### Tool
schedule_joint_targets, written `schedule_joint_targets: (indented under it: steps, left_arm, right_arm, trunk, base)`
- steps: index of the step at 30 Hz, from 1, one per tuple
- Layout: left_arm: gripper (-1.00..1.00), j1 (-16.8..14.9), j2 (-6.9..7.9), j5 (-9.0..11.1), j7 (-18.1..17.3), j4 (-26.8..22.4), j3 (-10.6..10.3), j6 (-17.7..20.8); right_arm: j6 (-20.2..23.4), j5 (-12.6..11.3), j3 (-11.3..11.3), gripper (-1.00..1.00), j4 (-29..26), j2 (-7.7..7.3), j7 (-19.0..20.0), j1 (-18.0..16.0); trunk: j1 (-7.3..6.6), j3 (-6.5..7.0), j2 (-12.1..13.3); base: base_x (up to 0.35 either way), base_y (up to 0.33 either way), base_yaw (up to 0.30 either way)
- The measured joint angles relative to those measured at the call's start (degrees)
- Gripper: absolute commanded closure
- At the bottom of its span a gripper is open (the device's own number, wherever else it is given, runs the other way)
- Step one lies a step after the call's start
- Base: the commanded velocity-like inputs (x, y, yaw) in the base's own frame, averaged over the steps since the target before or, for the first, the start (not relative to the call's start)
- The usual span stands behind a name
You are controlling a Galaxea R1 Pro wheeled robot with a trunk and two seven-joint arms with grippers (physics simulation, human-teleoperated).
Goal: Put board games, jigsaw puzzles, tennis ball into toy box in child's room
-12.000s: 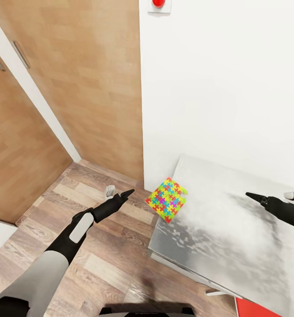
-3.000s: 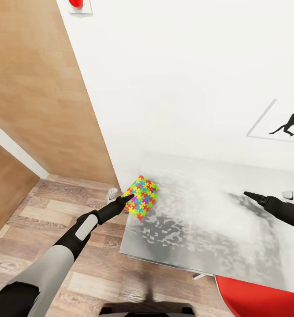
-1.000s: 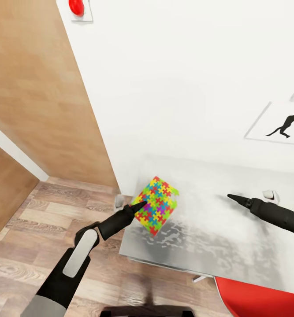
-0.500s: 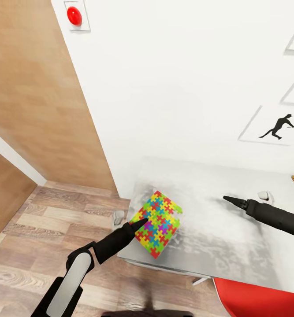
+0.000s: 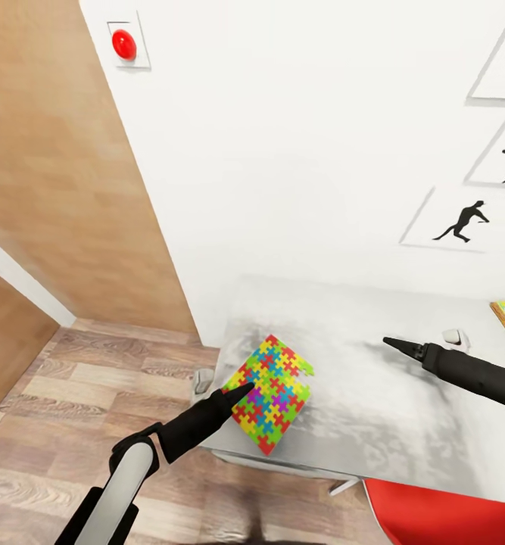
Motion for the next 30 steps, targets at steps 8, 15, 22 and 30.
schedule_joint_targets:
  steps: [8, 15, 22, 30]
  left_arm:
    - [1.00, 1.1, 0.19, 0.0, -0.2, -0.3, 0.5, -0.5]
    - [1.00, 1.7, 0.23, -0.1, -0.8, -0.4, 0.7, -0.7]
    - [1.00, 2.5, 0.24, -0.1, -1.1, -0.4, 0.8, -0.8]
    - [1.00, 2.9, 0.22, -0.1, -1.2, -0.4, 0.9, -0.8]
  right_arm:
    - [0.0, 0.0, 0.0, -1.00, 0.0, 0.02, 0.0, 0.0]
    - [0.0, 0.0, 0.1, -1.00, 0.0, 0.04, 0.0, 0.0]
    - [0.0, 0.0, 0.2, -1.00, 0.0, 0.10, 0.0, 0.0]
    - [0.0, 0.0, 1.2, -1.00, 0.0, 0.14, 0.0, 0.0]
  trunk:
    - [0.00, 0.74, 0.0]
    - [0.00, 1.38, 0.0]
    - [0.00, 2.02, 0.0]
    - [0.00, 2.76, 0.0]
  base:
    - [0.000, 0.000, -0.062]
    - [0.000, 0.000, -0.062]
    - [0.000, 0.000, -0.062]
    - [0.000, 0.000, -0.062]
